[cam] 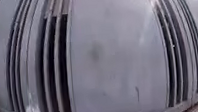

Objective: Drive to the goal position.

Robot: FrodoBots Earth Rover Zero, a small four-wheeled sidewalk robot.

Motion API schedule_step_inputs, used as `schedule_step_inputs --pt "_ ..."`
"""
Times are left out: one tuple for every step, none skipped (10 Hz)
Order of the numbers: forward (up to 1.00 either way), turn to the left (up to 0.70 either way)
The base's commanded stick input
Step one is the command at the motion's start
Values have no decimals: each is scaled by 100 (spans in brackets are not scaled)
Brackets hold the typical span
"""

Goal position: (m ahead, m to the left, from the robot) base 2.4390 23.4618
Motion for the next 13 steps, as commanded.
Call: schedule_step_inputs --pt "0 0" --pt "0 0" --pt "0 0" --pt "0 0" --pt "-17 0" --pt "-45 0" --pt "-45 0" --pt "-45 0" --pt "-45 0" --pt "-45 0" --pt "-45 0" --pt "-45 0" --pt "-45 0"
